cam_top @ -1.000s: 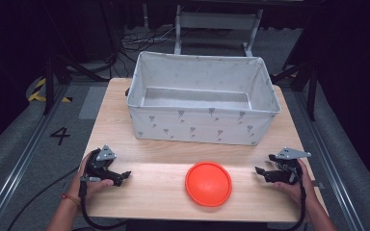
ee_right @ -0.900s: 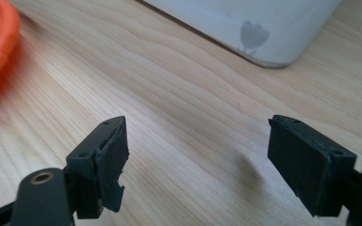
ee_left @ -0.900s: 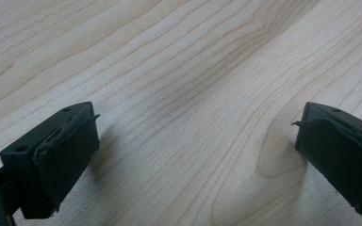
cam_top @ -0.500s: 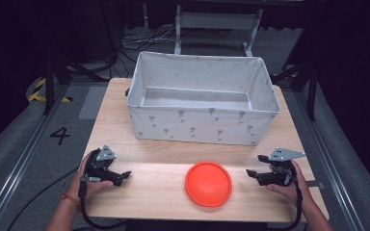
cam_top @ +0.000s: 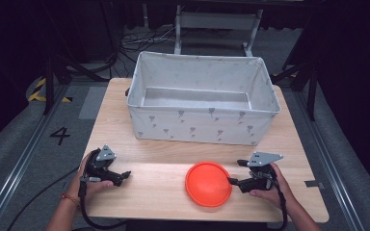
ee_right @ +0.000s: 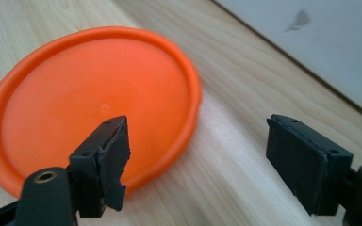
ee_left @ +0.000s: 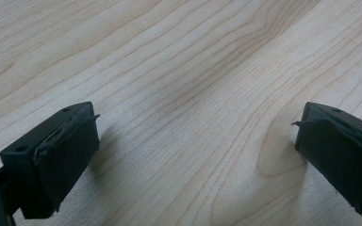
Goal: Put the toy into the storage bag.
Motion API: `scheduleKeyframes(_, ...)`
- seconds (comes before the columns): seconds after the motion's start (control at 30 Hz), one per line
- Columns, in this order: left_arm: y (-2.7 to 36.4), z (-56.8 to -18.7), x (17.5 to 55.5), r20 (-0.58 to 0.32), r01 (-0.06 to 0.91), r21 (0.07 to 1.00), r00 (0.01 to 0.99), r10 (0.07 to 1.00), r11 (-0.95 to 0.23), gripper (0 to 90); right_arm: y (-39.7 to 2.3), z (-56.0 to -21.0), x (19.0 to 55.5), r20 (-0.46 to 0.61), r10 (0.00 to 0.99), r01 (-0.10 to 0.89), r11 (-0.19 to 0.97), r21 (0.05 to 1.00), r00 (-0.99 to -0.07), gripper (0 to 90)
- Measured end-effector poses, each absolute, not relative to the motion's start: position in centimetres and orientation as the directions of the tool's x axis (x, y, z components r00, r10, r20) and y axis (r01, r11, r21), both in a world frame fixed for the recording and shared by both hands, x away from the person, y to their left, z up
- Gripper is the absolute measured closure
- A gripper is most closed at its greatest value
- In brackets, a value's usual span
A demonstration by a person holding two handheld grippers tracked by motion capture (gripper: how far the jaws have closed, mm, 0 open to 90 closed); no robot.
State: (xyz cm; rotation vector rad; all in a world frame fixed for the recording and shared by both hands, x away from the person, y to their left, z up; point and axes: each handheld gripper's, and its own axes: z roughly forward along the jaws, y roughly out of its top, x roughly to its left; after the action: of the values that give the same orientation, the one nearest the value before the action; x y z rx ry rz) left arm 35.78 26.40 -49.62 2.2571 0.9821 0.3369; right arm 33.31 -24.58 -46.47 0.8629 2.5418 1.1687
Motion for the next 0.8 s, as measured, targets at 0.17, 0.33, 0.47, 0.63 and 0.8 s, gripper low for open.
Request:
scheduleKeyframes(0.17, 26.4, -49.6, 35.8, -0.021, 0.560, 0.651, 0.687, 0.726, -0.512, 0.5, -22.6, -47.3, 33.7, 0.051, 0.564, 0.419, 0.546, 0.726, -0.825, 21.6)
scheduleKeyframes(0.33, 26.4, -49.6, 35.8, -0.022, 0.562, 0.651, 0.687, 0.726, -0.511, 0.5, -21.3, -48.6, 34.4, 0.047, 0.561, 0.430, 0.576, 0.695, -0.827, 19.7)
scheduleKeyframes(0.47, 26.4, -49.6, 35.8, -0.021, 0.560, 0.651, 0.688, 0.726, -0.512, 0.5, -21.2, -49.3, 34.9, 0.083, 0.565, 0.457, 0.563, 0.688, -0.821, 15.9)
scheduleKeyframes(0.63, 26.4, -49.6, 35.8, -0.021, 0.560, 0.651, 0.688, 0.725, -0.512, 0.5, -20.8, -49.3, 34.6, 0.084, 0.541, 0.439, 0.573, 0.692, -0.837, 15.9)
scheduleKeyframes(0.8, 26.4, -49.6, 35.8, -0.021, 0.560, 0.651, 0.688, 0.726, -0.512, 0.5, -19.8, -49.3, 34.2, 0.075, 0.506, 0.411, 0.595, 0.691, -0.859, 18.3)
